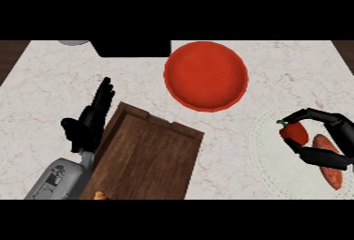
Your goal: Pick the bell pepper from the placemat and place it in the bowl
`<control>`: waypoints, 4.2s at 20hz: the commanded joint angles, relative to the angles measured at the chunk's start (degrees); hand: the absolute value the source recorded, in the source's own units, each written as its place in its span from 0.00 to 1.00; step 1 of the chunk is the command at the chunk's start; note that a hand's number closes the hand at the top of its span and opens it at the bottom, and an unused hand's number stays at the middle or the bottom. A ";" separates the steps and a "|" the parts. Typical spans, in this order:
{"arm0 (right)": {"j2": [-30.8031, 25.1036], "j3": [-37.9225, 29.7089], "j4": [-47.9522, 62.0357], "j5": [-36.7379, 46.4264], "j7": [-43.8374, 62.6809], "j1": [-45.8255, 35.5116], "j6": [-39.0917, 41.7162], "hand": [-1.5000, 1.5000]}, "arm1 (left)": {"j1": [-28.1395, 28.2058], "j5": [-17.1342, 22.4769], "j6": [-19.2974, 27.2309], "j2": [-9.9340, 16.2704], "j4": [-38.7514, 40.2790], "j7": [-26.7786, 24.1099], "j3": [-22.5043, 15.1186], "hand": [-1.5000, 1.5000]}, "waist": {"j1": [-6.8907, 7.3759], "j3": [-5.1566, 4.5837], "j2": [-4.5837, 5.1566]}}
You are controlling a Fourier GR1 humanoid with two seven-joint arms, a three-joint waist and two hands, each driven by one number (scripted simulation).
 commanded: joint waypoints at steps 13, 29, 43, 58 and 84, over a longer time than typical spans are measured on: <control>-1.51 -13.69 -13.45 -5.57 -3.45 10.43 -1.21 0.00 | 4.93 -0.97 -3.48 3.84 -9.99 6.78 3.08 0.50 | -0.20 -0.17 -0.02; -8.55 -6.73 -8.88 -0.76 25.72 -1.47 10.79 0.00 | 4.20 -5.25 -4.36 -2.66 -4.28 3.13 3.08 0.50 | 0.67 -0.11 0.40; -2.86 -13.82 1.02 4.66 11.39 1.43 20.63 0.00 | 3.42 -11.70 -4.30 -8.01 -6.97 7.31 5.38 0.50 | -0.04 -0.08 0.27; 6.23 -17.77 1.62 6.01 13.96 1.65 25.97 0.00 | 6.58 -13.29 -11.78 -8.29 -10.56 8.70 11.28 0.50 | 0.16 -0.09 0.27; 10.87 -13.56 28.11 28.82 -3.75 -7.88 14.21 0.00 | 6.71 -19.58 -12.99 -13.73 -9.90 9.66 12.27 0.50 | 0.27 -0.08 0.31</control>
